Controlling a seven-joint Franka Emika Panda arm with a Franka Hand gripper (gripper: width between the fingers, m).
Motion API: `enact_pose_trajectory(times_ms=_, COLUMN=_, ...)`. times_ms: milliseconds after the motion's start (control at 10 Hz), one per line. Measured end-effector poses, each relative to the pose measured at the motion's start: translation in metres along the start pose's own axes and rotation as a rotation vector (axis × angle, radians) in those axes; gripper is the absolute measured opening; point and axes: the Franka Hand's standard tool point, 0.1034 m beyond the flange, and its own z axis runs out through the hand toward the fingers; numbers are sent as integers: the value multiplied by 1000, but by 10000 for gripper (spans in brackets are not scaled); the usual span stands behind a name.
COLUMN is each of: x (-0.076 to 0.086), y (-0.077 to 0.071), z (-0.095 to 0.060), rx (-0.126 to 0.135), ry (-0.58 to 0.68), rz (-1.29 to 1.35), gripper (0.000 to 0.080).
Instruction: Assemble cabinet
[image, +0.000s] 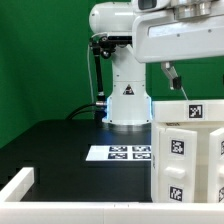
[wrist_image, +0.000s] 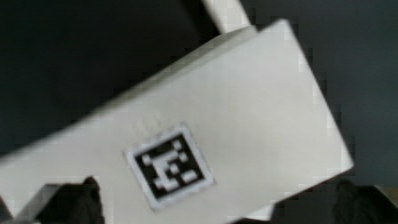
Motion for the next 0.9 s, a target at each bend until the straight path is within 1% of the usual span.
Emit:
enact_pose_trajectory(times_ms=100, x=-1, y=-1, z=2, rx=-8, ry=-26, rz=-158, gripper=649)
enact_pose_trajectory(times_ms=200, x=0, y=-3, z=2, rx=-10, ry=-39, rz=-249, gripper=649)
enact_pose_trajectory(times_ms=500, x=2, y=-1, z=2, rx=-7, ry=-34, rz=-423, gripper=649)
enact_pose_trajectory(times_ms=600, x=2, y=0, z=2, rx=-9, ry=-35, rz=-523, gripper=649)
enact_pose_trajectory(times_ms=700, x=3, y=4, z=3, rx=-37, ry=-39, rz=-748, gripper=649)
enact_pose_trajectory(times_ms=800, x=3, y=3, z=2, rx=-57, ry=-48, rz=-954, gripper=649)
enact_pose_trajectory(times_ms=900, x=2, y=-1, z=2, rx=-84, ry=-63, rz=-1144, gripper=649)
